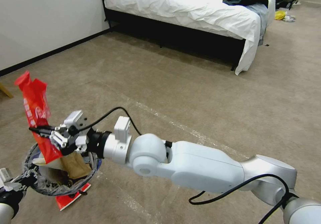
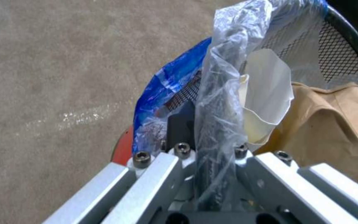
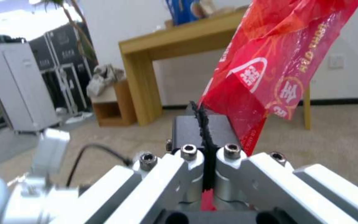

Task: Pick up the trash bin and place the garbage on the floor into it.

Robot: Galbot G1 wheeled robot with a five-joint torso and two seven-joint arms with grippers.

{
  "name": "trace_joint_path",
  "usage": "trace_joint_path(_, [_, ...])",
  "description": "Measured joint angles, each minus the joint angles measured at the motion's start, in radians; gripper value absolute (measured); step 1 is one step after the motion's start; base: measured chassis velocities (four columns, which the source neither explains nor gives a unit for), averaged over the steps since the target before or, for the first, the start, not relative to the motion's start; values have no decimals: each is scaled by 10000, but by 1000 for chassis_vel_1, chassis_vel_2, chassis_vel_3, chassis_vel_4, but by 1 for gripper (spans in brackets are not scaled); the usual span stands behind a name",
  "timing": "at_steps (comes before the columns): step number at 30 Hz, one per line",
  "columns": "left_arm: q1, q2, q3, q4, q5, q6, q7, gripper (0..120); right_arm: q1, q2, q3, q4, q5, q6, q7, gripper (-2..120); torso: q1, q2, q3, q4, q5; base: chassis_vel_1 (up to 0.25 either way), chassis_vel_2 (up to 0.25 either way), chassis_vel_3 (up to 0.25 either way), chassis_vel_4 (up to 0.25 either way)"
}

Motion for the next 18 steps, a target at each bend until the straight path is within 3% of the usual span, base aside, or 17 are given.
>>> trace_joint_path(18, [77,33,-127,-185,-200,21,-48,1,-597,353,-770,-1040,-598,399,-13,0,0,0,0,0,1,0,0,0,0])
